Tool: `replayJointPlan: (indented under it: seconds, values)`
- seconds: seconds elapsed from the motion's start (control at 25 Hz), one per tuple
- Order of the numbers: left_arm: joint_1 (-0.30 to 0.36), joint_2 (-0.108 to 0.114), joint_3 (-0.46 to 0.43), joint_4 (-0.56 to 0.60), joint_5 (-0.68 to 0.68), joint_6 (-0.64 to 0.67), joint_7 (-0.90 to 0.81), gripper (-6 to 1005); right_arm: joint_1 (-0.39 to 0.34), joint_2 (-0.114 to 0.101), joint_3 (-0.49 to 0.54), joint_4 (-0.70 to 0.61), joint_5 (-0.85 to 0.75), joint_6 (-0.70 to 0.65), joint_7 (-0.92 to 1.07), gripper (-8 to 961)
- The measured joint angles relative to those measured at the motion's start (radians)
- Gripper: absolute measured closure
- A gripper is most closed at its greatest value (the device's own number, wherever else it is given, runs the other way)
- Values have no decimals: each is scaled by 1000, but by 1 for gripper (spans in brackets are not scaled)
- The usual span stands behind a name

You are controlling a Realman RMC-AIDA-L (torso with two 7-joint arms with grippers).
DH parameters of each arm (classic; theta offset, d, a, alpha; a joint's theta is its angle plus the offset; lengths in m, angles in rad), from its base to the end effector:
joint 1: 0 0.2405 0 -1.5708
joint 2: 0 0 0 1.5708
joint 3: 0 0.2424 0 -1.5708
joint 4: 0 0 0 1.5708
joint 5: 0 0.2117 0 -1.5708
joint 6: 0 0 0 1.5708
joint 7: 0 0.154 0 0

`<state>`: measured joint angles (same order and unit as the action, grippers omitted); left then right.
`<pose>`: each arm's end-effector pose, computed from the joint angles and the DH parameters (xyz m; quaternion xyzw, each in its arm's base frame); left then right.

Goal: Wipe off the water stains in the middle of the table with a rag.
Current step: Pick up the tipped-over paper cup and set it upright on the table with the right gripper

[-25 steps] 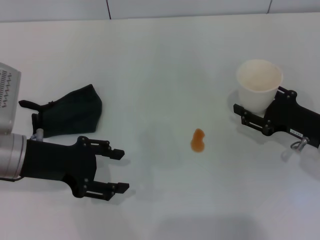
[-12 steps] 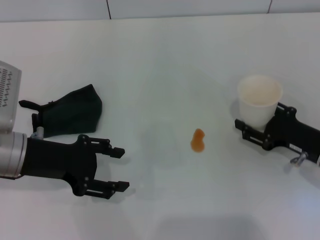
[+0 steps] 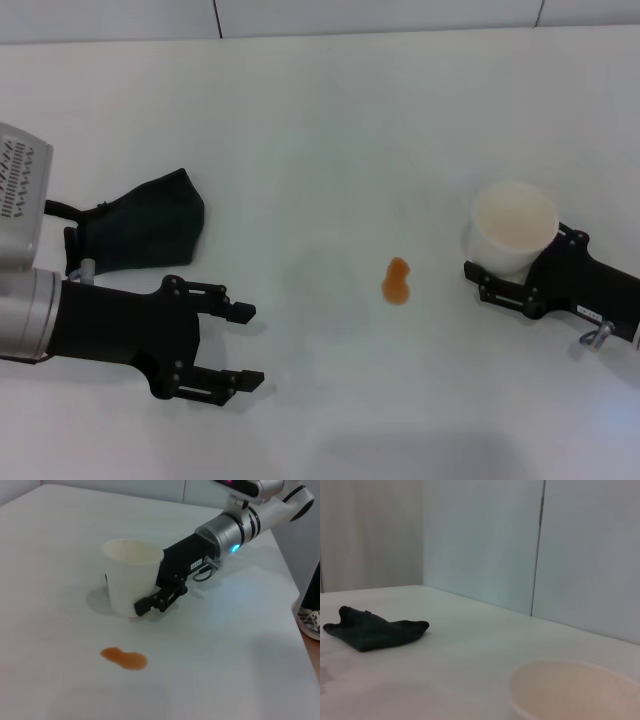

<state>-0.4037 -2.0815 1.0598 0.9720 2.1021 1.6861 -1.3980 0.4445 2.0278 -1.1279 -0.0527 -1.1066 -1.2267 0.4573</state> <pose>-0.2422 0.2841 -0.0134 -0.9926 -0.0847 -0.0871 0.0040 0.3192 0.2923 -0.0560 -0.8962 0.1523 0.2261 0.3501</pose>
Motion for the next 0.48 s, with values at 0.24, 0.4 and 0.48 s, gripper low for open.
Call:
replayJointPlan:
  seconds: [0.24,0.4,0.48]
  values:
    - [3,0,0,1,-2,1,-5,250,-16,-1,-1,0,0,-27,-4,118]
    - [8,0,-1,1,-2,-3,-5,251,-30,-5,-1,-8,0,-49,-2,86]
    - [8,0,-2,3,-3,-3,-5,251,-34,-9,-1,-8,0,-50,6,87]
